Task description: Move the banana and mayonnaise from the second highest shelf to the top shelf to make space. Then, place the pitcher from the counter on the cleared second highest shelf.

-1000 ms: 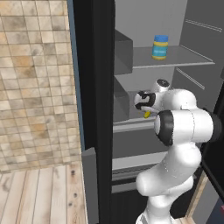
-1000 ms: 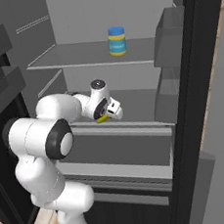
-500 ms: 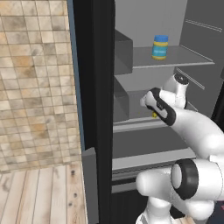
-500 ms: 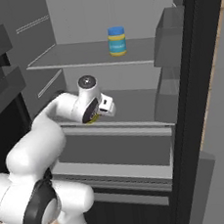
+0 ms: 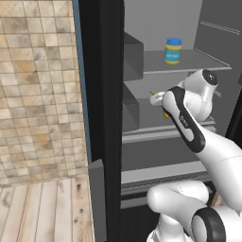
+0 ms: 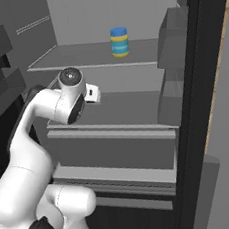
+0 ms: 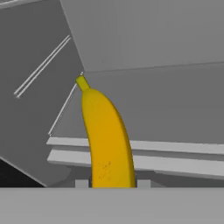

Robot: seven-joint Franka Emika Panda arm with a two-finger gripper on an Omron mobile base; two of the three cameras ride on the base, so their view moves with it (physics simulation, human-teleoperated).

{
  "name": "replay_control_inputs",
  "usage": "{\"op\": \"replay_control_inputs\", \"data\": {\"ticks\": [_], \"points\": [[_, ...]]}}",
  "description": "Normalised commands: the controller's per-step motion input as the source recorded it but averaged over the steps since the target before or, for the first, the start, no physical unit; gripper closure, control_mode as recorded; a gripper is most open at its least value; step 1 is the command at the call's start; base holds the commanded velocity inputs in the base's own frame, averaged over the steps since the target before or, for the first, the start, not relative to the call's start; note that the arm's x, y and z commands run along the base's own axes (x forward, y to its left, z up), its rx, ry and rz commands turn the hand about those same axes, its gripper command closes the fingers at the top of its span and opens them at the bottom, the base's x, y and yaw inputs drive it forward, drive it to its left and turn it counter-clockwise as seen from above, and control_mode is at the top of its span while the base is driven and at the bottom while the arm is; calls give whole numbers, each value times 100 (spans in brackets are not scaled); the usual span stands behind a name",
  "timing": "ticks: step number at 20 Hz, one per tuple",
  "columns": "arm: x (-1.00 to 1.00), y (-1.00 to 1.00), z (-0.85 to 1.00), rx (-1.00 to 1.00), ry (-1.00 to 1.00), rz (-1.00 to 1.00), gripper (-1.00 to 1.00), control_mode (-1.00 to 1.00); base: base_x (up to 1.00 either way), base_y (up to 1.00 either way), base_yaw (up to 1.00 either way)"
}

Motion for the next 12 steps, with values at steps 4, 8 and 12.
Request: {"op": "replay_control_inputs", "data": {"ticks": [4,8,12], "points": [[-31,30,100,0,-1,4,100,-100,0,0,0],[-23,9,100,0,0,0,100,-100,0,0,0],[-3,-1,100,0,-3,0,100,-100,0,0,0]]}}
